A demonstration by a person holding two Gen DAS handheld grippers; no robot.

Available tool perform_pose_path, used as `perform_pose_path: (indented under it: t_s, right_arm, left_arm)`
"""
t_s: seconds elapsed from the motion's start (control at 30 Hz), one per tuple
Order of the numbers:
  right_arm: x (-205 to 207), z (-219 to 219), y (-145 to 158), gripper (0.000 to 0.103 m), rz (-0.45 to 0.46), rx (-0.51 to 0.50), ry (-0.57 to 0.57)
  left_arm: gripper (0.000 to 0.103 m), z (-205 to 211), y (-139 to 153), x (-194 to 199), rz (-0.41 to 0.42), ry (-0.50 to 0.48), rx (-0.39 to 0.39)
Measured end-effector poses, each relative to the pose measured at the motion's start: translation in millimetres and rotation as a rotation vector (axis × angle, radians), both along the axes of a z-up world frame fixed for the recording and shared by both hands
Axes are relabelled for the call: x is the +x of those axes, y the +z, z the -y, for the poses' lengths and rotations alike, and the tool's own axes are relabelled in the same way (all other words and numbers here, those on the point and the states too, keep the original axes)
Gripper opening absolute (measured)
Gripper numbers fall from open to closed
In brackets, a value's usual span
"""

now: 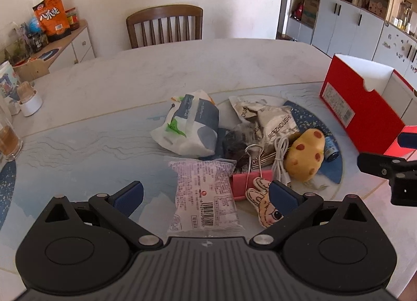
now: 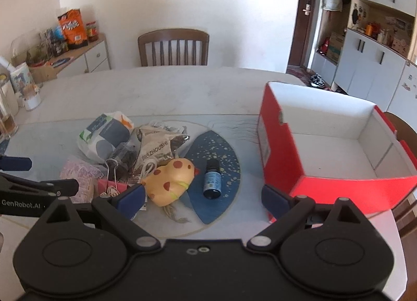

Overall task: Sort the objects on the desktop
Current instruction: 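Move both tools toward the pile of items on the table, then grasp the wrapped bread bun with the left tool while the right tool grasps the yellow spotted toy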

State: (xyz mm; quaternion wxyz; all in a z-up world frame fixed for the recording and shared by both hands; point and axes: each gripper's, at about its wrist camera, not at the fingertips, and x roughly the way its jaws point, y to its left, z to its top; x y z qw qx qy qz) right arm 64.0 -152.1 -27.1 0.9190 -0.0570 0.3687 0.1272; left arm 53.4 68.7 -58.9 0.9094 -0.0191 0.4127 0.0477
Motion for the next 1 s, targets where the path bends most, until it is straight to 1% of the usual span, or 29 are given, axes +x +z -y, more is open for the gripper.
perform_pose_path:
  t_s: [0.3,0.4,0.57,0.6,1.0]
  right_arm:
    - [22.2,-12.2,-15.8,0.095,-0.030,-0.024,0.025]
    - [28.0,-15.8,-22.4,0.093,-0.038,-0.042,0.041]
    - [34.6,-26.7,-32.2,0.091,-0.049,-0.060,0.072]
    - [35.6,-28.6,-33.9,0.090,-0.052,-0.061,0.080]
    - [50.0,-45.2,-45.3,0.087,-0.056,-0.069,0.113]
  left_arm:
    - [0.103,-4.0,-20.1,10.6,-0.030,-0.010,0.017]
    - [0.103,-5.2,-24.8,12.9,-0.036,-0.010,0.018]
    - [0.103,-6.2,-30.3,15.0,-0.033,-0.010,0.023]
    - [0.102,-6.5,-31.6,15.2,-0.032,-0.060,0.017]
    - [0.102,-7.6,-40.6,16.7,-0.007,-0.071,0.031]
